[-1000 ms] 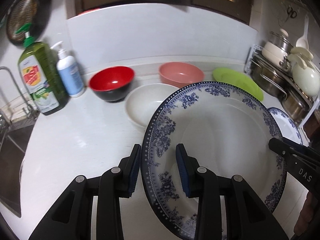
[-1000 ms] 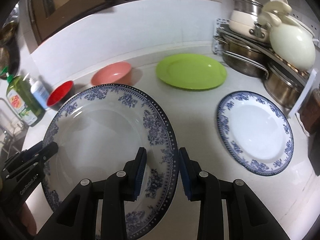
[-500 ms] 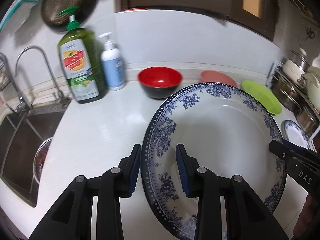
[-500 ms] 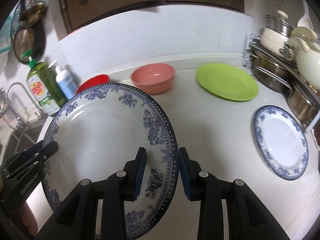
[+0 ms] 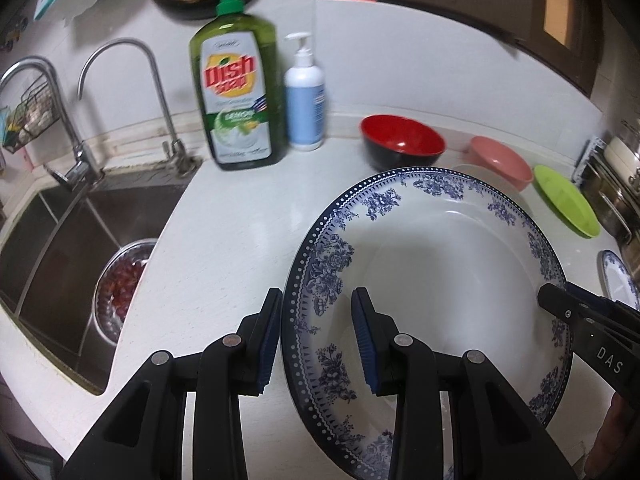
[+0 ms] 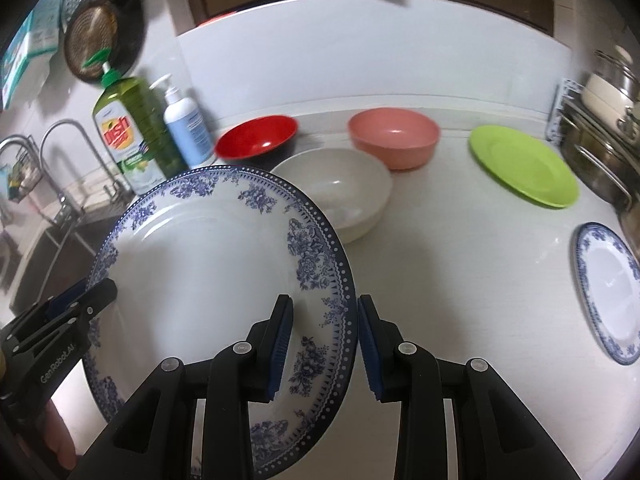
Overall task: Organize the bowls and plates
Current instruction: 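Carry the held plate with both grippers toward the counter beside the sink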
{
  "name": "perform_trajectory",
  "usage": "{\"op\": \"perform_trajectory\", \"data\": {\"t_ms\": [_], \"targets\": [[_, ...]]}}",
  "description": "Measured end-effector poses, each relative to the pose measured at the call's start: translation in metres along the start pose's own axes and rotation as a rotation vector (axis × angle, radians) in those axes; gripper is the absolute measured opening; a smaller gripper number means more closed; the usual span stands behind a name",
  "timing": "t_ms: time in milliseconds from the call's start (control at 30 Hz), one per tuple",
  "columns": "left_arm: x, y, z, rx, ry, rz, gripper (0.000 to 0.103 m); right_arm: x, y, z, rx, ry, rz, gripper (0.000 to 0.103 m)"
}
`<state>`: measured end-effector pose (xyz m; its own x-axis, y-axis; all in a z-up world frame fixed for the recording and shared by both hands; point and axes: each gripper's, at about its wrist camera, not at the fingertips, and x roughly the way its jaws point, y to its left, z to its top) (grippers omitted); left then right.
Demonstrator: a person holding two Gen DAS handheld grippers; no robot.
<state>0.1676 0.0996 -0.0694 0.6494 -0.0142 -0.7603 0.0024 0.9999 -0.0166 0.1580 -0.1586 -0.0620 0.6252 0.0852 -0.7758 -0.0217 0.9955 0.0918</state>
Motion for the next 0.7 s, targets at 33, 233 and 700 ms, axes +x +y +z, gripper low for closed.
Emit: {"op": "perform_trajectory", "data": {"t_ms": [33, 233, 700], "targets": [[0.003, 0.004, -0.001, -0.005, 0.008, 0.004, 0.035, 0.003, 0.005, 0.000, -0.005, 0.008, 0.005, 0.034], [0.018, 0.023, -0.005, -0.024, 0.048, 0.024, 0.035, 0.022, 0.026, -0.003, -0.026, 0.050, 0.023, 0.034], [0.058, 0.041, -0.017, -0.036, 0.134, 0.042, 0.035, 0.066, 0.049, -0.016, -0.053, 0.143, 0.028, 0.034]]}}
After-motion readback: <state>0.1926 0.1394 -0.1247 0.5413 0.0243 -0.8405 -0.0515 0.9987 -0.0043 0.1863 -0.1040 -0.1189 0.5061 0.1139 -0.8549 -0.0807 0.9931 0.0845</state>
